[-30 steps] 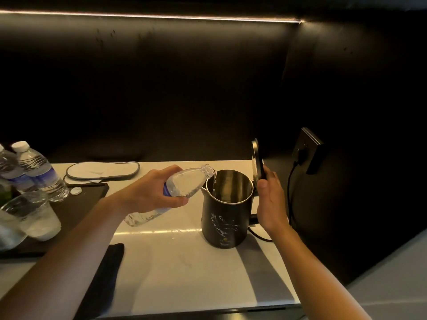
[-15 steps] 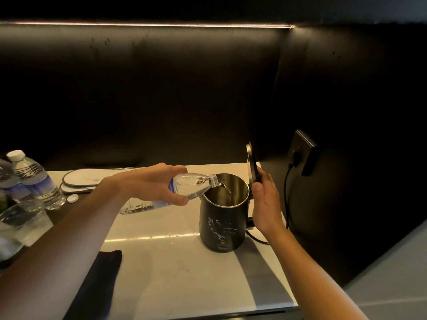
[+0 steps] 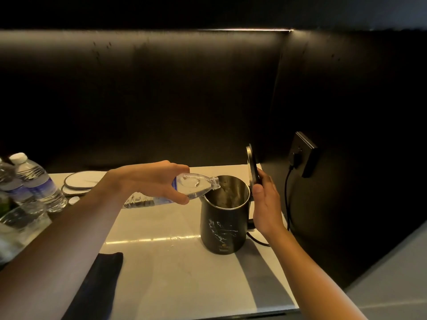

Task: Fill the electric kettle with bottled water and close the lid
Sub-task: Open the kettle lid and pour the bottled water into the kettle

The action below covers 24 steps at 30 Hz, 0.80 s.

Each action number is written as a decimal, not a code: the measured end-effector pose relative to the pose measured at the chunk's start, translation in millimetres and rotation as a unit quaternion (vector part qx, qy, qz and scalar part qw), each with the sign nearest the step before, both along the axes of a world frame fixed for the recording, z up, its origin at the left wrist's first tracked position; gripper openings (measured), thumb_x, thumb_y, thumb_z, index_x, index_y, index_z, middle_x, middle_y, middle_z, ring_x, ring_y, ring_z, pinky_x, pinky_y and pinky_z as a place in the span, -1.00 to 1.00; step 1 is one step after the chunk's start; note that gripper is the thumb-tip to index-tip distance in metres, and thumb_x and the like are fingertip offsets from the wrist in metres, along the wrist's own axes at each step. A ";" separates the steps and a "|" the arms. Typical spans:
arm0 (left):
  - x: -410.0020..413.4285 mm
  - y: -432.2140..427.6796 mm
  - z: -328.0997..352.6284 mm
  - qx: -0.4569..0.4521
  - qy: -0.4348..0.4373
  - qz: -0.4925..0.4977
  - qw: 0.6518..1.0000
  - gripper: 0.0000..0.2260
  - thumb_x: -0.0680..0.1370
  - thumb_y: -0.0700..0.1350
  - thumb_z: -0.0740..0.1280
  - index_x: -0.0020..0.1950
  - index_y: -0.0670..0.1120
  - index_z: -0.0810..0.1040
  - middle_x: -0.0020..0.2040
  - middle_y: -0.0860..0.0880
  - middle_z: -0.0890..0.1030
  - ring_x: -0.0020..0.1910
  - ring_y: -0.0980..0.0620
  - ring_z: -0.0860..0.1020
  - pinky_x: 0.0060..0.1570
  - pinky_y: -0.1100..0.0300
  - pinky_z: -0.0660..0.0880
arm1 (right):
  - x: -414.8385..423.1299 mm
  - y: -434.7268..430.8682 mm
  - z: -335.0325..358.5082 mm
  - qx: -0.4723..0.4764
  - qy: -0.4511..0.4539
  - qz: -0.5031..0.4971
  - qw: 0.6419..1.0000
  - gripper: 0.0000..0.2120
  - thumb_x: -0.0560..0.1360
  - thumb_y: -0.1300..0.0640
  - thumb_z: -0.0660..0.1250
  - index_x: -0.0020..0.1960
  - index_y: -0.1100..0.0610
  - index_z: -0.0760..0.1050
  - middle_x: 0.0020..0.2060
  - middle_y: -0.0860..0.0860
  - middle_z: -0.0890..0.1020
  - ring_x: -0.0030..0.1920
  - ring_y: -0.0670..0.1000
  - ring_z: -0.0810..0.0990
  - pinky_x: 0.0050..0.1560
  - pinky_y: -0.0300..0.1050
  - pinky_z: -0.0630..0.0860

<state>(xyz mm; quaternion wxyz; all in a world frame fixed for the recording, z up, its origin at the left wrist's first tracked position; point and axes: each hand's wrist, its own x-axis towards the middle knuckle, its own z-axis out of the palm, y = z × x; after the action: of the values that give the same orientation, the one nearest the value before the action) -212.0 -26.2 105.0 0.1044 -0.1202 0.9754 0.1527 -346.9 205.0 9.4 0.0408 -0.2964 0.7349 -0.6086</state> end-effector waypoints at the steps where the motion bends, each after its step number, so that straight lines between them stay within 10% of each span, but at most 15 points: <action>1: -0.2 0.1 1.0 -0.003 -0.002 -0.001 1.000 -0.39 0.40 0.23 0.50 0.37 0.09 0.41 0.13 0.04 0.62 -0.02 -0.01 0.63 -0.01 0.14 0.66 | 0.5 0.7 0.5 -0.001 0.000 0.000 1.000 -0.29 0.42 -0.35 -0.02 0.45 -0.01 0.34 0.22 -0.11 0.43 0.14 -0.25 0.43 0.05 -0.42 0.32; 11: -3.0 1.7 4.6 -0.021 -0.006 0.006 1.000 -0.35 0.38 0.27 0.49 0.39 0.09 0.40 0.11 0.05 0.61 -0.02 -0.01 0.63 -0.01 0.11 0.67 | -0.9 -0.2 -1.8 0.003 -0.005 -0.006 1.000 -0.30 0.42 -0.34 -0.02 0.44 -0.02 0.35 0.26 -0.05 0.46 0.25 -0.03 0.46 0.23 -0.07 0.46; 24: -3.4 1.6 6.8 -0.026 -0.017 0.009 0.999 -0.33 0.38 0.29 0.48 0.40 0.07 0.41 0.10 0.03 0.62 -0.02 -0.05 0.63 0.00 0.06 0.67 | -1.3 0.0 -2.1 0.006 0.000 -0.008 1.000 -0.43 0.51 -0.19 0.02 0.44 -0.01 0.34 0.23 -0.08 0.45 0.22 -0.07 0.45 0.15 -0.23 0.40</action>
<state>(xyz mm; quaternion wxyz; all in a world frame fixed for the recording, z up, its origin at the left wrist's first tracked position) -215.4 -24.6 111.8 0.1164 -0.1342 0.9760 0.1258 -348.2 205.0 7.2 0.0381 -0.2903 0.7410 -0.6043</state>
